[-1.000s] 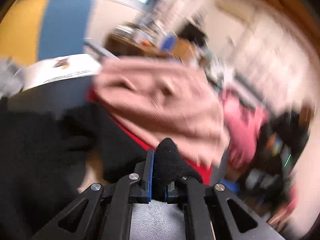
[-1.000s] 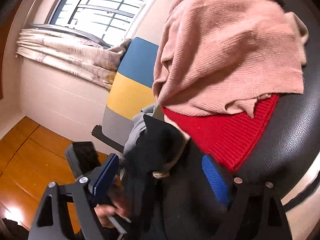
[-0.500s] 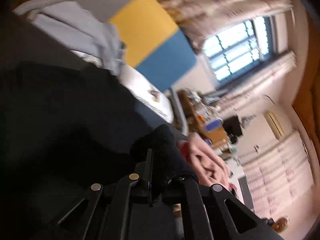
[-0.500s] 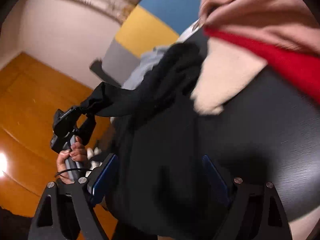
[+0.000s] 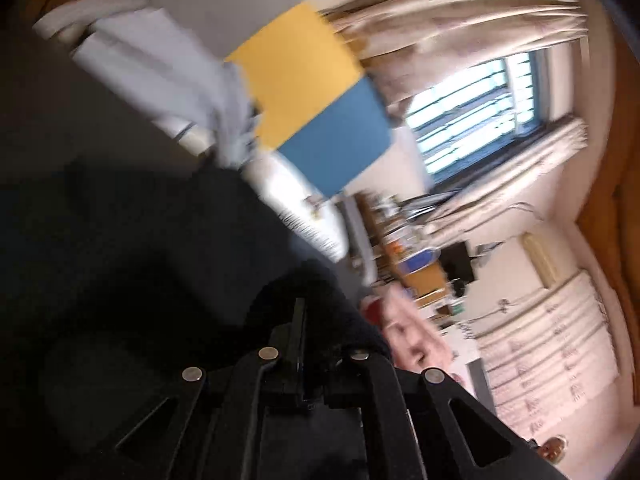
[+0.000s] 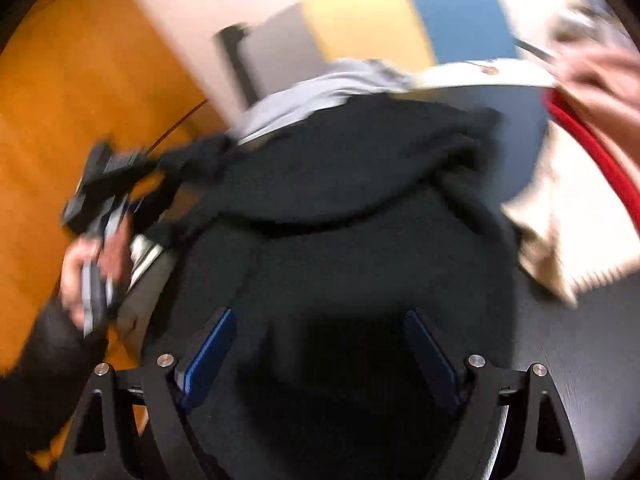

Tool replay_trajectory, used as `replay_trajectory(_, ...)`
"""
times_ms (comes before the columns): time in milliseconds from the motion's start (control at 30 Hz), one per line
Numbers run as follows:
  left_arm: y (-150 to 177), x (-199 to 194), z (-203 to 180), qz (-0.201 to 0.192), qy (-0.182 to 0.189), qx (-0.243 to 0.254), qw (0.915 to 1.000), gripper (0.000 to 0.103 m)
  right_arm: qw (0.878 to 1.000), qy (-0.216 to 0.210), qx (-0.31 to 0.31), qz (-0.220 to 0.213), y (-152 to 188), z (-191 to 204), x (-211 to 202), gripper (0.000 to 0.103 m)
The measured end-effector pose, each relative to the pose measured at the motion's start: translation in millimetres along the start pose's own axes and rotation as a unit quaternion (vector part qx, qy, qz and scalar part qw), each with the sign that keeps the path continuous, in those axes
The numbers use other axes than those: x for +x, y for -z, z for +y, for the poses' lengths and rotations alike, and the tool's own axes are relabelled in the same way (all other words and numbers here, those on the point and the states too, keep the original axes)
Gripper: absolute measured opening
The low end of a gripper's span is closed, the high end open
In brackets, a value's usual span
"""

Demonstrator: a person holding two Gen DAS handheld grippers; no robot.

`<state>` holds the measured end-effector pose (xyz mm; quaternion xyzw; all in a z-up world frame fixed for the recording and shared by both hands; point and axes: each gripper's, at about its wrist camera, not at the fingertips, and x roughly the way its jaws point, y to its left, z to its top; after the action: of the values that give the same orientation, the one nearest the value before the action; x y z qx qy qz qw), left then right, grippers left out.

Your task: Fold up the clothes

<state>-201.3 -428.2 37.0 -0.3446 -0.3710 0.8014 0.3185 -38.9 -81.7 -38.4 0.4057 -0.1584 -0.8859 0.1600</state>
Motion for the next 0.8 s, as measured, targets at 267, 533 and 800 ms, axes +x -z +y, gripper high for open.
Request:
replay_trajectory(267, -66.1, -10.3, -88.9, -0.053, 0.075, 0.072, 0.9932, 0.002, 1.000, 0.012, -0.006, -0.016, -39.8, -21.1, 56.3, 0.087)
replay_trajectory(533, -31.7, -19.8, 38.2, -0.018, -0.052, -0.028, 0.9981, 0.004, 0.992, 0.060, 0.096, -0.058, -59.9, -83.5, 57.1, 0.087)
replay_trajectory(800, 19.4, -33.3, 144.9, 0.024, -0.128, -0.128, 0.9833, 0.013, 0.987, 0.100, 0.108, -0.072, -56.6, -96.5, 45.6, 0.087)
